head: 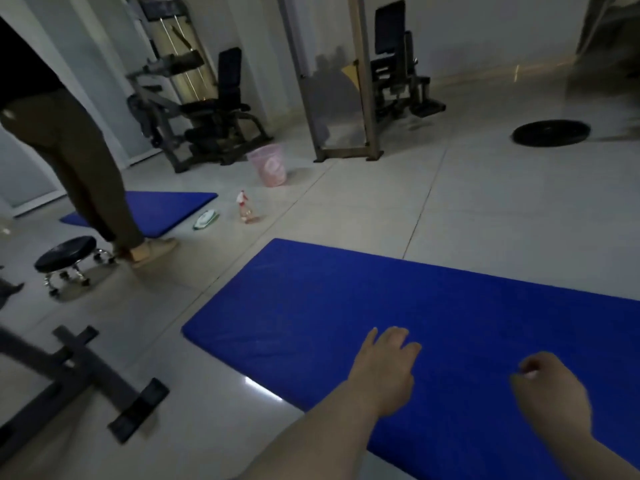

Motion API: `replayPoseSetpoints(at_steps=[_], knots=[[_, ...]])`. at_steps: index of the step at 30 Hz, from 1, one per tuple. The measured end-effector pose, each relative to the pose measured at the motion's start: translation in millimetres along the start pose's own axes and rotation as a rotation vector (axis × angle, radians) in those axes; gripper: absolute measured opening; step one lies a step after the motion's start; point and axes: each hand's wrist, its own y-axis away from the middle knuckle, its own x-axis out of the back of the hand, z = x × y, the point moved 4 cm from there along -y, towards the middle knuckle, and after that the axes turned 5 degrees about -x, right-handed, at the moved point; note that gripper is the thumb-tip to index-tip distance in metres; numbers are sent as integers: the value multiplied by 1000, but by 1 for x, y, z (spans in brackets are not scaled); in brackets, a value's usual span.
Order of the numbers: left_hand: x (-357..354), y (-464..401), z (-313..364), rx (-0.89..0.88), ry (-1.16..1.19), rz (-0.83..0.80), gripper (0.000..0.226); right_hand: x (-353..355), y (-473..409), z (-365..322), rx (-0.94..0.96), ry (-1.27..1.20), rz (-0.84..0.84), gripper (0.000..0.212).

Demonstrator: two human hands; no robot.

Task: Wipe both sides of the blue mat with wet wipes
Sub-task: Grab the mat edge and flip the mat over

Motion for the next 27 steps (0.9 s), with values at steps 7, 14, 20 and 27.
replayPoseSetpoints(at_steps=[7, 14, 20, 27], knots=[[-69, -50, -36, -2, 47, -68, 52, -33, -47, 42, -102, 181, -76, 37], [-143, -108, -27, -56, 169, -206, 55, -87, -94, 106, -218, 299, -198, 35], [-162, -103, -48, -57, 74, -232, 54, -98, -104, 91, -138, 115, -55, 30], [-141, -88, -40, -168, 140, -251, 55, -53, -57, 68, -226, 231, -35, 35]])
